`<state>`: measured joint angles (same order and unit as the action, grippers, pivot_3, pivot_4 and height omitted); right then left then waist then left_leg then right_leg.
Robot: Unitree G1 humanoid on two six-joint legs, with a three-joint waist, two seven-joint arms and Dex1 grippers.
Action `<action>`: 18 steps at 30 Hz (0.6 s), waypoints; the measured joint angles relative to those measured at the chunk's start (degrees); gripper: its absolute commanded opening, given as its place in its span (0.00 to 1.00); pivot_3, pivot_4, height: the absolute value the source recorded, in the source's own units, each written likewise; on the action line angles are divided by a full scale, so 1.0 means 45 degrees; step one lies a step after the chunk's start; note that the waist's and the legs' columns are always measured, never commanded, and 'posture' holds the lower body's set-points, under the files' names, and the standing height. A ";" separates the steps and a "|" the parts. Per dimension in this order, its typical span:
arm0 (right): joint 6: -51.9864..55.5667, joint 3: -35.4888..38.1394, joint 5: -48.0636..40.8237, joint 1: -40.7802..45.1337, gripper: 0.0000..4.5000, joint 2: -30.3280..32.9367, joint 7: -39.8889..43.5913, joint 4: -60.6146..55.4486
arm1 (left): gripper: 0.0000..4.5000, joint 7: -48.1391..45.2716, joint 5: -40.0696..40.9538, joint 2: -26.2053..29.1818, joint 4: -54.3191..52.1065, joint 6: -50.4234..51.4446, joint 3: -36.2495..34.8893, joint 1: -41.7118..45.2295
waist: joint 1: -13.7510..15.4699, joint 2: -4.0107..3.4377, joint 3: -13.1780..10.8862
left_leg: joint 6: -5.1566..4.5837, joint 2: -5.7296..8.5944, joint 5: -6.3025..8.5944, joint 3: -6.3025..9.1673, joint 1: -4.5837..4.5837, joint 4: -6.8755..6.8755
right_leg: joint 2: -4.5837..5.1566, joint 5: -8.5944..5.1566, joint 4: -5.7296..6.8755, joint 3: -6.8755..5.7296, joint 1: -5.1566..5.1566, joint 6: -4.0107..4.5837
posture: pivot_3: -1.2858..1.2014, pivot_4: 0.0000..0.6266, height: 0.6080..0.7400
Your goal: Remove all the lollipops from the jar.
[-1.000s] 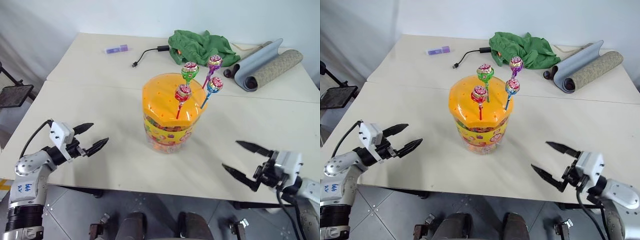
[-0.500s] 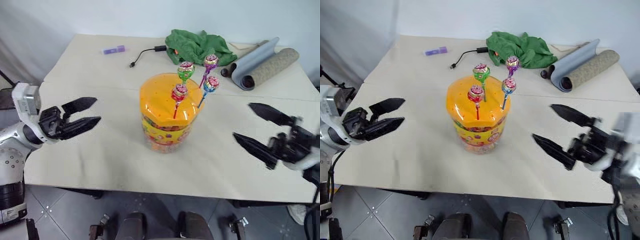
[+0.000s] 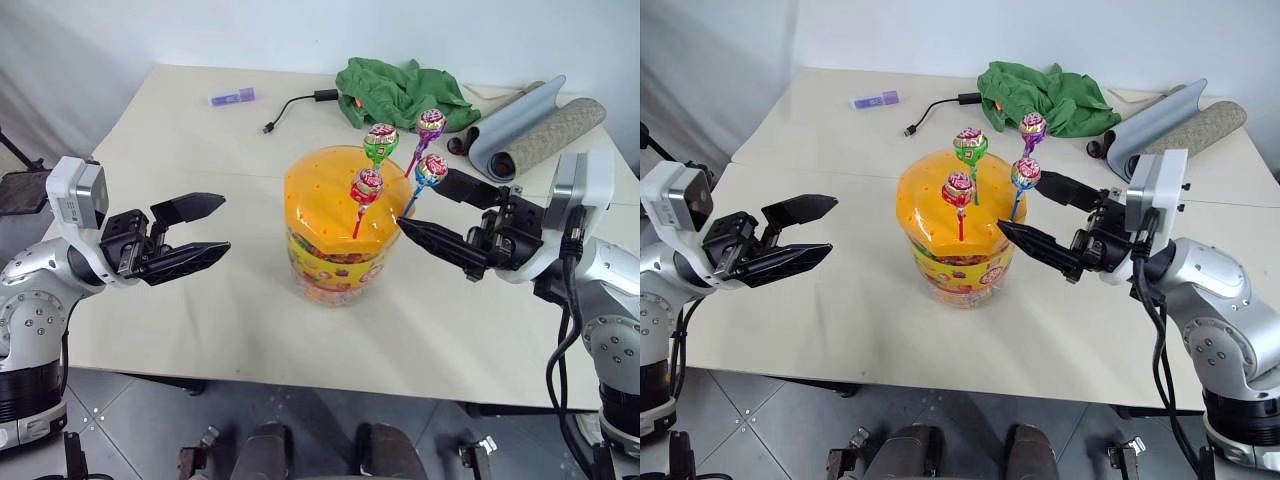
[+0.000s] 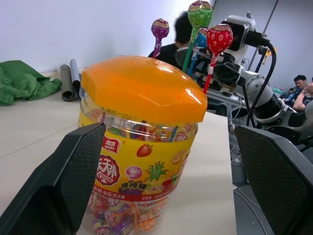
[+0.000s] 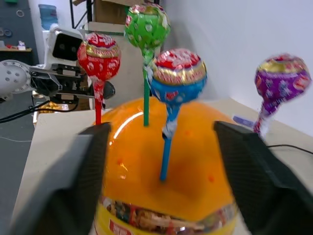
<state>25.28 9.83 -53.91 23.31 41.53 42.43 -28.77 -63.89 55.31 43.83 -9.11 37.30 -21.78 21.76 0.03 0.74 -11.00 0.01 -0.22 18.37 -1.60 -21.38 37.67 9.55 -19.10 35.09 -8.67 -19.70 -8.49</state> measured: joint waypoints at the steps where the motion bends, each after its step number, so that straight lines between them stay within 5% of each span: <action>1: 0.0062 -0.0064 -0.0007 0.0163 0.42 -0.0102 0.0001 0.0002 | 1.00 0.0003 0.0000 -0.0030 -0.0001 -0.0005 0.0000 -0.0032 | -0.0007 0.0000 0.0000 | 0.0000 -0.0001 0.0000 -0.0001 0.0000 -0.0001 | 0.0000 0.0000 0.0000 -0.0002 -0.0001 0.0000 | 0.52 0.24 1.00; 5: 0.0251 -0.0084 -0.0022 0.0239 0.10 -0.0243 0.0029 0.0012 | 1.00 0.0003 -0.0001 -0.0055 -0.0047 -0.0115 -0.0009 -0.0055 | -0.0008 0.0000 0.0000 | 0.0000 -0.0001 0.0000 -0.0004 0.0000 0.0000 | -0.0001 0.0000 0.0000 0.0000 -0.0002 0.0000 | 0.52 0.24 1.00; 7: 0.0252 -0.0061 -0.0033 0.0249 0.01 -0.0313 0.0033 0.0068 | 1.00 0.0003 -0.0001 -0.0058 -0.0053 -0.0139 -0.0012 -0.0058 | -0.0008 0.0000 0.0000 | 0.0000 -0.0001 0.0000 -0.0004 0.0000 0.0000 | -0.0001 0.0000 0.0002 0.0000 -0.0002 0.0000 | 0.52 0.24 1.00; 14: 0.0319 0.2355 -0.2147 0.0476 0.01 -0.0946 -0.0984 0.0903 | 1.00 -0.0207 -0.0064 -0.0227 -0.0057 -0.0530 0.0005 -0.0040 | 0.0039 0.0000 0.0000 | 0.0000 0.0001 0.0000 0.0006 -0.0002 0.0007 | 0.0000 0.0000 0.0002 -0.0008 0.0007 0.0000 | 0.52 0.24 1.00; 18: 0.0470 0.3943 -0.0928 -0.1571 0.01 0.1051 -0.0536 0.2424 | 1.00 -0.1238 -0.0833 0.0105 -0.0090 -0.1285 0.0343 -0.0427 | 0.0222 -0.0001 0.0000 | -0.0019 0.0010 0.0015 -0.0040 -0.0004 0.0001 | 0.0001 0.0000 -0.0018 0.0010 0.0001 0.0000 | 0.52 0.24 1.00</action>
<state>27.39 27.58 -58.08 16.24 46.26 40.02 -17.86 -69.46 51.57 44.30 -9.51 31.51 -20.24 19.84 1.03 0.74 -11.00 -0.08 -0.17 18.43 -1.78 -21.40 37.67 9.56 -19.10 35.01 -8.62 -19.70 -8.49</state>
